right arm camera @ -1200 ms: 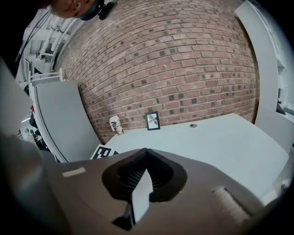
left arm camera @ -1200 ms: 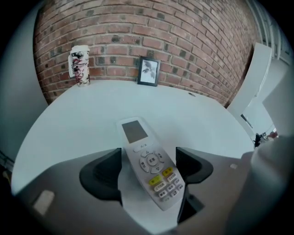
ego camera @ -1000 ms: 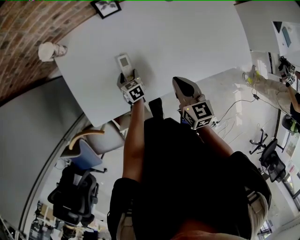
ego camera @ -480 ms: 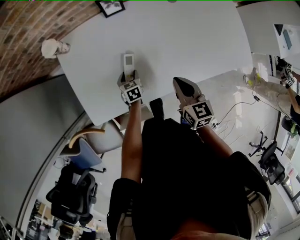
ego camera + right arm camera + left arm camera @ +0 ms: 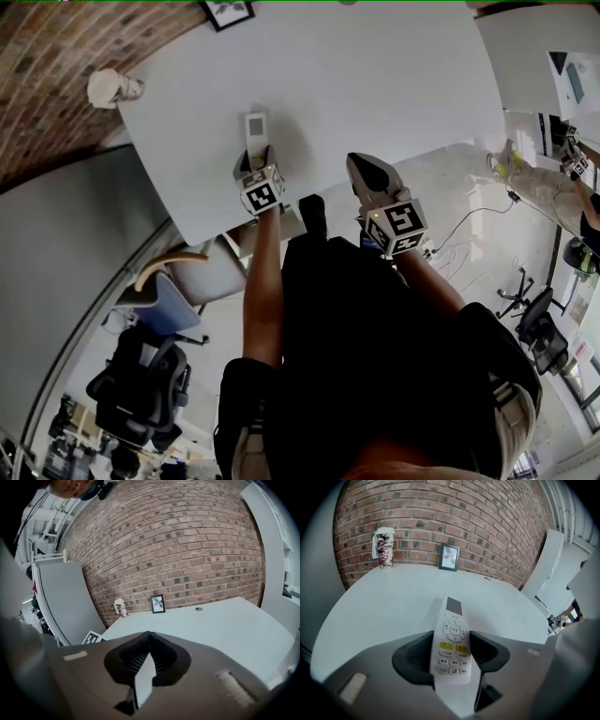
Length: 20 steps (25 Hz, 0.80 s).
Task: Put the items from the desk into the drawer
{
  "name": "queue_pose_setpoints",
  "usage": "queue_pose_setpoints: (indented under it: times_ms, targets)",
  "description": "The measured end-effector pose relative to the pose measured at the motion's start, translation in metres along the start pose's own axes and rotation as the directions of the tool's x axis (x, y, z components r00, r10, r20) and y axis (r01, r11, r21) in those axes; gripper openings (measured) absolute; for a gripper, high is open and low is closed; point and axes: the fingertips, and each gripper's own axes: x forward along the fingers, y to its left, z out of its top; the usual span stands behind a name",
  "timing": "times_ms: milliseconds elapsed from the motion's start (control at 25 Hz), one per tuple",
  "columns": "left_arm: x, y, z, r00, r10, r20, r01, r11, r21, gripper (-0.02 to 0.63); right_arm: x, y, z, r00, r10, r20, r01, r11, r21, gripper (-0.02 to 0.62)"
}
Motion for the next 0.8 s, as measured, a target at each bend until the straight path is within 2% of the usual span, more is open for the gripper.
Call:
queue_pose_setpoints:
  times_ms: [400,800]
  targets:
    - [-0.048,-0.017,0.001,0.996,-0.030,0.085,0.030,1.000,0.006,0.252,-0.030,0.016,-0.008,0.999,0.022,0.034,-0.021,0.999,-0.024,0.004]
    - [-0.124,-0.031,-0.013,0.980,-0.049,0.192,0.046,0.999,0.021,0.252,-0.082,0.046,-0.034,0.996,0.059,0.073,-0.054,0.996,-0.066,0.004]
